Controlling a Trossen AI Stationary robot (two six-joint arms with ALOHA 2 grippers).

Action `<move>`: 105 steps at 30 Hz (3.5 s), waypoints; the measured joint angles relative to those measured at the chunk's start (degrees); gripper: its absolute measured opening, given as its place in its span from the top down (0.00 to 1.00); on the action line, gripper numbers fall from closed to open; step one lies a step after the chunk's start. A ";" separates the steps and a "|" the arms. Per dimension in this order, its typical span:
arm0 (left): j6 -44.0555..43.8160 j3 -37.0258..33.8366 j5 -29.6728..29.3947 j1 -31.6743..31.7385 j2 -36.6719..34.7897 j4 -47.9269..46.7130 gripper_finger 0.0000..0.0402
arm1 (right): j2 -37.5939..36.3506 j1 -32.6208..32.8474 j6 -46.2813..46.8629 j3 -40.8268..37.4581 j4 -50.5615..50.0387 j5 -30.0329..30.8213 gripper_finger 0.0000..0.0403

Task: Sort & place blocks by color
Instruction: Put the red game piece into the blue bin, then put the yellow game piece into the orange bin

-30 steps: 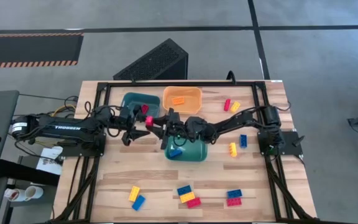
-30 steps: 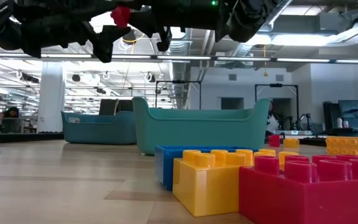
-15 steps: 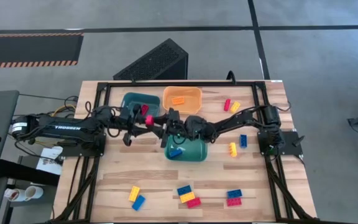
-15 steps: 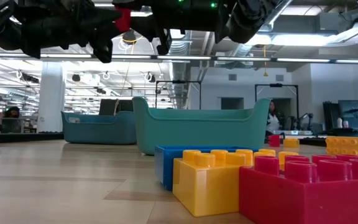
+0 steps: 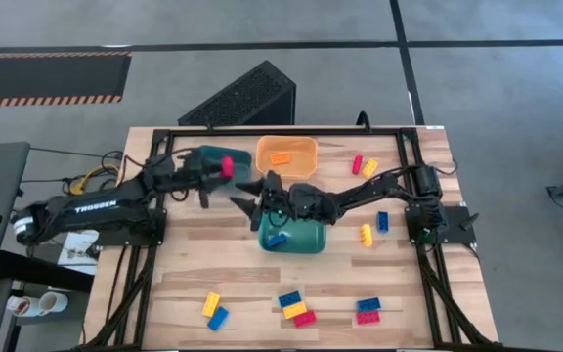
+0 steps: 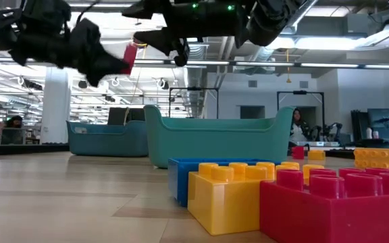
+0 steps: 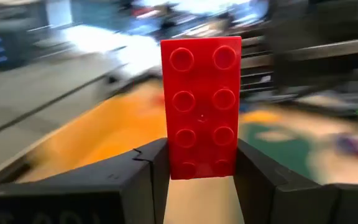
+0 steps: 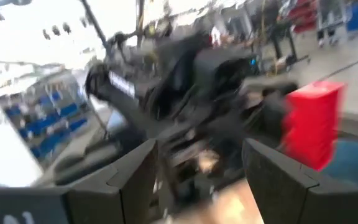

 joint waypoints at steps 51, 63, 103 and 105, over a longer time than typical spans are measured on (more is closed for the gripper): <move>-4.09 7.04 21.75 -3.25 -28.80 -13.32 0.55 | -19.11 21.57 80.57 -1.33 -123.71 9.57 0.37; -3.02 6.99 19.23 -3.30 -23.19 -13.59 0.55 | -17.97 23.49 84.76 -9.84 -117.26 -2.52 0.37; -3.25 6.99 17.15 -3.30 -18.85 -12.15 0.55 | -20.10 24.88 92.24 -26.90 -100.92 2.41 0.42; -3.34 6.99 16.47 -3.30 -18.84 -12.12 0.55 | -20.30 24.77 92.22 -26.51 -101.95 2.08 0.48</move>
